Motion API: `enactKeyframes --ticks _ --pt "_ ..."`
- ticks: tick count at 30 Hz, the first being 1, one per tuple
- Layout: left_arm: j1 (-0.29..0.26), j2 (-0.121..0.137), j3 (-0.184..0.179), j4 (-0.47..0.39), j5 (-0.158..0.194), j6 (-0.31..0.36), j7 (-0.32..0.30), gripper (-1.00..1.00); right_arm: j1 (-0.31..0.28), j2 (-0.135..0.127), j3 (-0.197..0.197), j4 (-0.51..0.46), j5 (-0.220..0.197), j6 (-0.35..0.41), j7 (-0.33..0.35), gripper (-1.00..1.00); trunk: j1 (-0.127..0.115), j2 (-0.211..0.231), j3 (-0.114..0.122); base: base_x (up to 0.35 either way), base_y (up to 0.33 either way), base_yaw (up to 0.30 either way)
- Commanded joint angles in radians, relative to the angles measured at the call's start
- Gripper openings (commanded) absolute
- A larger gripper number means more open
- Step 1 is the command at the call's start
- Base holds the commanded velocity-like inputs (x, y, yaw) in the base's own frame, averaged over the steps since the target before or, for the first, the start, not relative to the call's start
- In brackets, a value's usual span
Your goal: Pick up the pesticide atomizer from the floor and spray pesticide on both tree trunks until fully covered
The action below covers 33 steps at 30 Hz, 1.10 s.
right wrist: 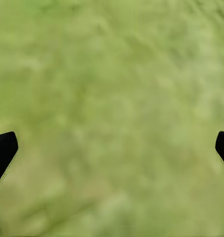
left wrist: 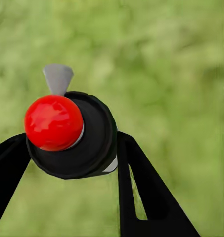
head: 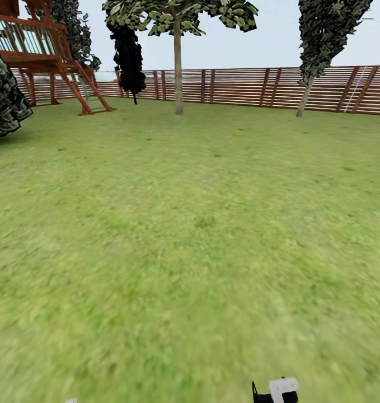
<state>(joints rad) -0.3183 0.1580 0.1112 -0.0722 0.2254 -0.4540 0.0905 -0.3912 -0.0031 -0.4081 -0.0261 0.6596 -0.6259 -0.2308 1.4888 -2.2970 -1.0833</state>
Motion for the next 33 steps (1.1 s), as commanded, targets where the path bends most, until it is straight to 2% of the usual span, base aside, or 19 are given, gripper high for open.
enactKeyframes --ticks 1,33 --pt "0.000 0.000 0.000 0.000 0.000 0.000 0.000 -1.00 0.000 0.000 0.000 0.000 0.000 0.000 0.000 1.00 0.000 0.000 0.000 0.340 0.000 0.000" --pt "0.000 0.000 -0.001 0.000 0.000 0.000 0.000 -1.00 0.000 0.000 0.000 0.000 0.000 0.000 0.000 1.00 0.000 0.000 0.000 0.340 0.000 0.000"
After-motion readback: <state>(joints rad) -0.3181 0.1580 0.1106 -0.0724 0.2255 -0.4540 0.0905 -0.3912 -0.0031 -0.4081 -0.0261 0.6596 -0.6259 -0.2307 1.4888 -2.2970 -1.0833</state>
